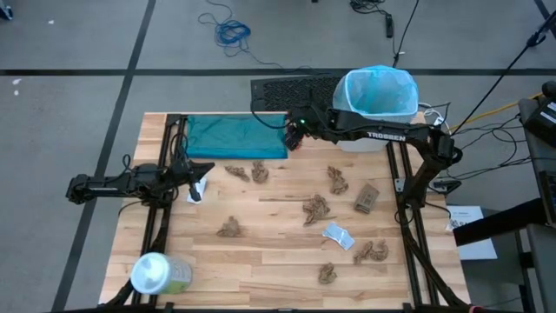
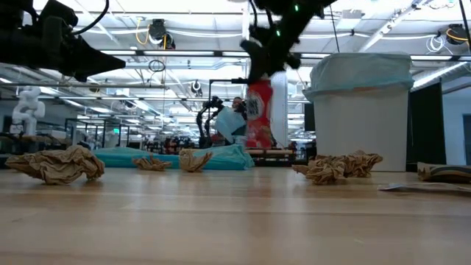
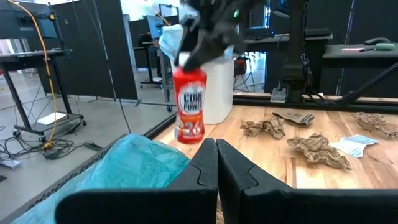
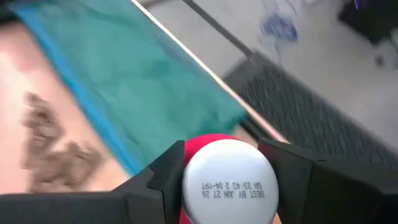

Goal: Place trash/remove bag and relplace
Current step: Put the red plastic bottle into the trash bin

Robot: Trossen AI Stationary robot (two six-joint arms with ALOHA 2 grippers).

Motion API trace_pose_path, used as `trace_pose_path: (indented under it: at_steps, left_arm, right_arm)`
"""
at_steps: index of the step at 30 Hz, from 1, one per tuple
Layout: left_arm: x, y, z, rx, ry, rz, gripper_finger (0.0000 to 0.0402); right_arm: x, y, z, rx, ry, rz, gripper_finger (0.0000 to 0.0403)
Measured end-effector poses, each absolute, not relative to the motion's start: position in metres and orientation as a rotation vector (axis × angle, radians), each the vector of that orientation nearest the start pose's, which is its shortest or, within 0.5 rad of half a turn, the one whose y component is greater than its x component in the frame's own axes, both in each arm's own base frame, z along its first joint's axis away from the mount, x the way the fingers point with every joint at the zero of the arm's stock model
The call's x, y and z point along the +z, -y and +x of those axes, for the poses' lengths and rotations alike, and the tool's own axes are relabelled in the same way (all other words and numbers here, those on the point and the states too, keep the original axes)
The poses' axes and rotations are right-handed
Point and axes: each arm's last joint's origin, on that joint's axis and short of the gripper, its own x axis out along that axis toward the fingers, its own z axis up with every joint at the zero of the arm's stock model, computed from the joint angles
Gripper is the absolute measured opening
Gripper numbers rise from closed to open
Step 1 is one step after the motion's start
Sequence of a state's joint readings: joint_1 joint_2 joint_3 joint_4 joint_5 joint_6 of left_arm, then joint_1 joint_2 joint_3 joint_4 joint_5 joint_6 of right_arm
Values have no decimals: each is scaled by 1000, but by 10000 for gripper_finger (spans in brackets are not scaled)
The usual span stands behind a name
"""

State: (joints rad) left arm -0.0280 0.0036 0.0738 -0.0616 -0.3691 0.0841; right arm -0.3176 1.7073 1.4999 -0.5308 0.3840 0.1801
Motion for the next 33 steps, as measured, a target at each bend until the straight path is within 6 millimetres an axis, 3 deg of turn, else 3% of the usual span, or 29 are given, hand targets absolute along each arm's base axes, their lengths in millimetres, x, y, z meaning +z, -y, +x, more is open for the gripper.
trace_pose_path:
  at_steps: [4, 8, 13, 17, 20, 26, 30, 33]
  left_arm:
    - [182, -8, 91, 341, -6, 82, 0]
    - [182, -8, 91, 342, -6, 82, 0]
    - [182, -8, 91, 342, -6, 82, 0]
    - [182, -8, 91, 342, -7, 82, 0]
    - [182, -8, 91, 342, -7, 82, 0]
    - [182, -8, 91, 343, -8, 84, 0]
    - [182, -8, 91, 343, -8, 84, 0]
    - [182, -8, 91, 343, -8, 84, 0]
  right_arm:
    - [356, 117, 360, -675, -638, 49, 154]
    - [412, 109, 349, -681, -603, -31, 154]
    - [475, 102, 313, -895, -586, -151, 154]
    - [511, 101, 275, -1065, -567, -158, 154]
    - [519, 102, 250, -1158, -568, -160, 154]
    - [515, 113, 207, -1298, -648, -32, 154]
    - [507, 121, 194, -1366, -697, 64, 154]
    - [502, 130, 194, -1316, -727, 137, 154]
